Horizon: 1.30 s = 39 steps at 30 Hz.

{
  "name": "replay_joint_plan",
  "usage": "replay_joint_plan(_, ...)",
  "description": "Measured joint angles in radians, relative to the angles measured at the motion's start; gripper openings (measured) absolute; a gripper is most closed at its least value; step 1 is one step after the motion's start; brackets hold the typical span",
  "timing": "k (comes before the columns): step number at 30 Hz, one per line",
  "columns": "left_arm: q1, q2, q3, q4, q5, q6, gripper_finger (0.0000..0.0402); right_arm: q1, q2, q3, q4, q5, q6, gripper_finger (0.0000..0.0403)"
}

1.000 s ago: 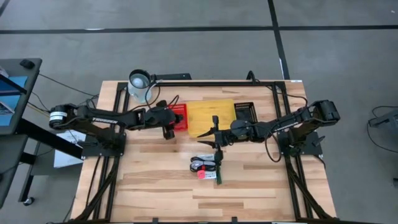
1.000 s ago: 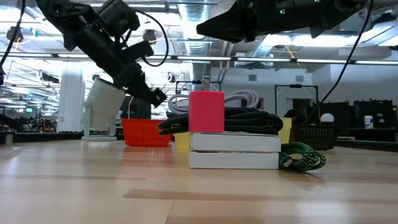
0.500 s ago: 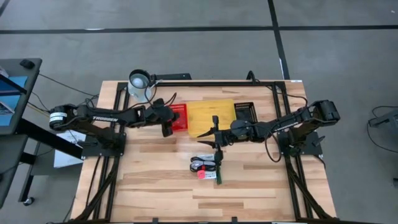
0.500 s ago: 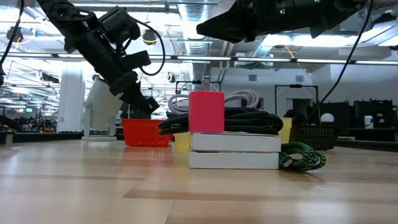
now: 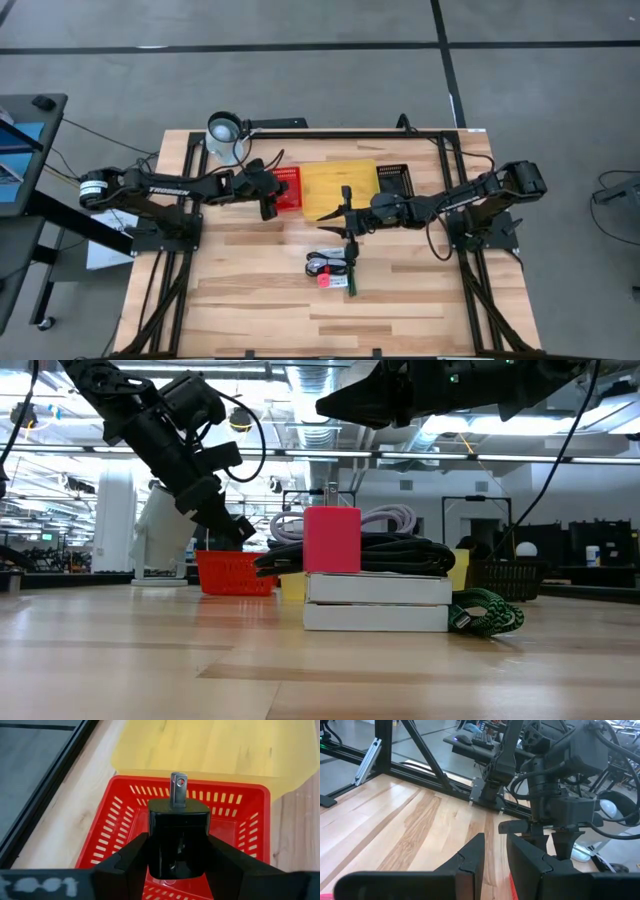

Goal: Pick and place items into bin
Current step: Put the black charger adapter into the red bin, then put the pink charger adapter into the red bin

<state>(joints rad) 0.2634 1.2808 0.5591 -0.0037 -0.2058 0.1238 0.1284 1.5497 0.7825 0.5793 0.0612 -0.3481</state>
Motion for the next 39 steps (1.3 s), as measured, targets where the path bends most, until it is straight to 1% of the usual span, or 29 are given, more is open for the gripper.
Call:
replay_joint_plan(5,0.0,0.0,0.0,0.001,0.0,0.001,0.0154,0.0,0.0,0.0,0.0,0.0,0.0,0.0077)
replay_joint_plan(8,0.0,0.0,0.0,0.002,0.0,0.004,0.0162,0.0,0.0,0.0,0.0,0.0,0.0,0.0077)
replay_joint_plan(17,0.0,0.0,0.0,0.003,0.0,0.003,0.0222,0.0,0.0,0.0,0.0,0.0,0.0,0.0077)
replay_joint_plan(21,0.0,0.0,0.0,0.015,0.0,0.003,0.0236,0.0,0.0,0.0,0.0,0.0,0.0,0.0077)
replay_joint_plan(27,0.0,0.0,0.0,0.065,0.0,-0.003,0.0236,0.0,0.0,0.0,0.0,0.0,0.011,0.0077)
replay_joint_plan(32,-0.007,0.0,0.0,0.067,0.0,-0.004,0.0236,0.003,0.0,0.0,-0.008,0.018,0.094,0.0077)
replay_joint_plan(39,-0.032,0.0,0.0,0.094,0.001,-0.011,0.0236,0.06,0.0,0.0,-0.027,0.019,0.113,0.0077)
